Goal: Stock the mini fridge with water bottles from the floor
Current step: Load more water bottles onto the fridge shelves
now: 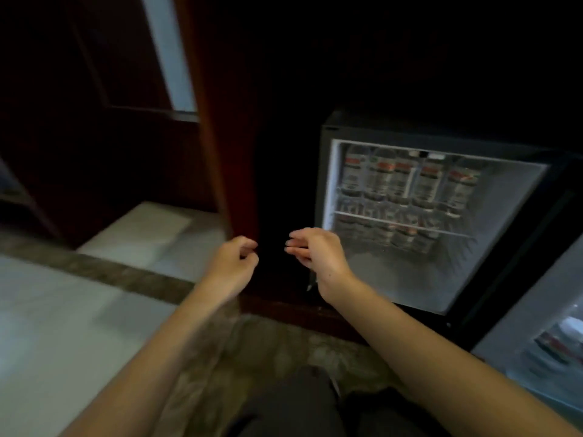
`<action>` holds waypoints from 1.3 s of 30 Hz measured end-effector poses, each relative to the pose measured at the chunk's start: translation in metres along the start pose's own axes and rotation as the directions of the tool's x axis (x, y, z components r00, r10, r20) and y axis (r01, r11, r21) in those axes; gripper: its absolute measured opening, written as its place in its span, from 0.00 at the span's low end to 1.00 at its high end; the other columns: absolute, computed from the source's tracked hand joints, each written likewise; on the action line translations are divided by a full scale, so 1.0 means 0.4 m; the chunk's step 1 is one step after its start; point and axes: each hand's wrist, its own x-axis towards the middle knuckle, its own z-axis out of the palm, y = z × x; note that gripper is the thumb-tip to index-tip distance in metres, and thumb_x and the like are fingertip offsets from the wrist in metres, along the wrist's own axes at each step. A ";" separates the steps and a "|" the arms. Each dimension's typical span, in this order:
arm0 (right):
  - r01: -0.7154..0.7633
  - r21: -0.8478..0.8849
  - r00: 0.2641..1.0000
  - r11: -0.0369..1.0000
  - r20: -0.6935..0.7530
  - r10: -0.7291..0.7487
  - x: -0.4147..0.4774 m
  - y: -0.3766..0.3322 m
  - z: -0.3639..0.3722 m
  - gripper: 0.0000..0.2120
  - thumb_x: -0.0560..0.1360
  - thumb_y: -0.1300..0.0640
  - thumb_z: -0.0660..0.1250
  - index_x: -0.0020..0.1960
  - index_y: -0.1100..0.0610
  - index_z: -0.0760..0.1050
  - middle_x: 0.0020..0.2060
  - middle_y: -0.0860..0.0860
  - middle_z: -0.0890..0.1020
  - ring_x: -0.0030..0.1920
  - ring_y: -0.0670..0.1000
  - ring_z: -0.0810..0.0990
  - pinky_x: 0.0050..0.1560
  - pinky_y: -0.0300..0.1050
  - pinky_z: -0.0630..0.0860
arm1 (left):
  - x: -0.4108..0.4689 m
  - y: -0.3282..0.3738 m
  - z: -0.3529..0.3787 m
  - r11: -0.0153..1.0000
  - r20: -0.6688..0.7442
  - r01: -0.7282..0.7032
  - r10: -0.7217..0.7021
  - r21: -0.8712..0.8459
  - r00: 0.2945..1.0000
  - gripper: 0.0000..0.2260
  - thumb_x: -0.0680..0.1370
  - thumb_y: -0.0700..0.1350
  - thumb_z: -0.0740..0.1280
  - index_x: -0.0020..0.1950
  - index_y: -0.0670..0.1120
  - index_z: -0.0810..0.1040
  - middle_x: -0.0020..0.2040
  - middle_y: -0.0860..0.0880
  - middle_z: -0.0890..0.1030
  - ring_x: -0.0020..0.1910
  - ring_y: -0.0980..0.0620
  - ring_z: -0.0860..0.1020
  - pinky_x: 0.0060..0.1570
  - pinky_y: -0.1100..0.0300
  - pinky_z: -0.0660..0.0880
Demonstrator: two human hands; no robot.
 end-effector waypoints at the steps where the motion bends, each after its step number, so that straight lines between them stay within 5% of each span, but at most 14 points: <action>1: 0.017 0.005 1.000 1.000 0.020 -0.017 -0.027 -0.005 0.028 0.07 0.77 0.61 0.60 0.42 0.58 0.75 0.37 0.52 0.78 0.36 0.48 0.78 0.45 0.39 0.73 | -0.021 -0.009 -0.021 1.000 -0.020 -0.002 0.002 -0.011 1.000 0.14 0.78 0.37 0.60 0.62 0.39 0.75 0.59 0.42 0.78 0.59 0.44 0.77 0.54 0.61 0.72; 4: -0.021 -0.050 0.987 0.999 0.160 0.028 -0.163 0.035 0.180 0.08 0.77 0.63 0.59 0.40 0.58 0.73 0.35 0.52 0.77 0.33 0.48 0.76 0.41 0.38 0.71 | -0.175 -0.096 -0.162 0.996 -0.157 0.069 -0.077 -0.057 0.985 0.14 0.78 0.37 0.59 0.62 0.41 0.75 0.60 0.41 0.79 0.59 0.43 0.77 0.59 0.53 0.74; 10: -0.095 -0.274 0.912 0.957 0.360 0.194 -0.409 0.278 0.417 0.10 0.76 0.64 0.60 0.37 0.57 0.72 0.31 0.52 0.76 0.26 0.44 0.77 0.32 0.36 0.67 | -0.526 -0.386 -0.323 0.929 -0.349 0.360 -0.368 -0.092 0.862 0.14 0.78 0.39 0.60 0.62 0.43 0.75 0.60 0.44 0.79 0.58 0.46 0.77 0.56 0.60 0.71; 14: -0.152 -0.471 0.816 0.869 0.437 0.380 -0.549 0.490 0.486 0.06 0.77 0.63 0.60 0.46 0.62 0.75 0.33 0.51 0.76 0.30 0.44 0.76 0.31 0.32 0.70 | -0.743 -0.583 -0.317 0.791 -0.330 0.585 -0.609 -0.181 0.721 0.14 0.78 0.39 0.61 0.63 0.41 0.75 0.61 0.42 0.78 0.59 0.45 0.76 0.56 0.60 0.69; 18: -0.147 -0.651 0.704 0.745 0.460 0.541 -0.626 0.663 0.541 0.07 0.78 0.62 0.59 0.44 0.60 0.74 0.35 0.51 0.74 0.34 0.46 0.73 0.36 0.35 0.70 | -0.843 -0.701 -0.269 0.704 -0.286 0.669 -0.709 -0.240 0.644 0.14 0.78 0.39 0.61 0.63 0.40 0.74 0.63 0.42 0.77 0.61 0.46 0.75 0.57 0.60 0.69; 22: -0.051 -0.739 0.704 0.671 0.450 0.550 -0.632 0.742 0.548 0.11 0.79 0.58 0.57 0.57 0.62 0.73 0.43 0.53 0.76 0.42 0.48 0.75 0.42 0.38 0.72 | -0.817 -0.772 -0.218 0.687 -0.209 0.695 -0.727 -0.212 0.654 0.17 0.78 0.40 0.61 0.66 0.39 0.71 0.65 0.41 0.75 0.63 0.43 0.74 0.61 0.55 0.70; 24: -0.016 -0.773 0.704 0.634 0.442 0.557 -0.616 0.748 0.534 0.13 0.79 0.60 0.58 0.62 0.61 0.70 0.53 0.56 0.78 0.52 0.52 0.77 0.50 0.43 0.76 | -0.788 -0.793 -0.189 0.694 -0.168 0.695 -0.720 -0.189 0.673 0.15 0.79 0.41 0.60 0.64 0.40 0.72 0.63 0.40 0.76 0.58 0.44 0.75 0.55 0.55 0.71; 26: -0.037 -0.797 0.718 0.603 0.398 0.570 -0.597 0.750 0.517 0.15 0.79 0.61 0.57 0.64 0.60 0.69 0.59 0.57 0.76 0.59 0.55 0.76 0.59 0.48 0.74 | -0.762 -0.817 -0.157 0.726 -0.126 0.674 -0.687 -0.138 0.715 0.12 0.79 0.44 0.60 0.60 0.41 0.73 0.60 0.40 0.78 0.54 0.44 0.77 0.49 0.58 0.70; 29: -0.105 -0.792 0.754 0.601 0.331 0.567 -0.564 0.758 0.484 0.14 0.79 0.61 0.56 0.63 0.59 0.70 0.59 0.57 0.76 0.61 0.56 0.75 0.62 0.50 0.72 | -0.723 -0.853 -0.107 0.751 -0.079 0.656 -0.660 -0.076 0.747 0.16 0.78 0.46 0.61 0.65 0.44 0.68 0.61 0.40 0.77 0.58 0.42 0.76 0.55 0.53 0.73; 34: -0.232 -0.755 0.764 0.613 0.248 0.595 -0.556 0.772 0.464 0.12 0.79 0.61 0.57 0.61 0.59 0.70 0.46 0.53 0.76 0.51 0.53 0.77 0.51 0.47 0.76 | -0.695 -0.886 -0.092 0.717 -0.207 0.692 -0.667 0.084 0.716 0.16 0.79 0.40 0.60 0.67 0.43 0.66 0.63 0.39 0.72 0.57 0.40 0.76 0.56 0.50 0.75; 36: -0.268 -0.736 0.758 0.622 0.237 0.608 -0.554 0.774 0.459 0.11 0.78 0.61 0.56 0.59 0.59 0.71 0.41 0.50 0.75 0.47 0.50 0.75 0.40 0.39 0.73 | -0.675 -0.891 -0.086 0.721 -0.201 0.685 -0.659 0.106 0.724 0.15 0.78 0.40 0.61 0.65 0.42 0.67 0.65 0.38 0.69 0.56 0.39 0.76 0.56 0.50 0.75; 39: -0.299 -0.703 0.753 0.646 0.242 0.612 -0.550 0.776 0.448 0.10 0.79 0.61 0.55 0.58 0.60 0.71 0.40 0.50 0.74 0.47 0.50 0.74 0.38 0.36 0.70 | -0.659 -0.896 -0.070 0.728 -0.182 0.673 -0.650 0.126 0.738 0.16 0.78 0.39 0.61 0.65 0.42 0.66 0.67 0.37 0.65 0.57 0.38 0.76 0.56 0.51 0.74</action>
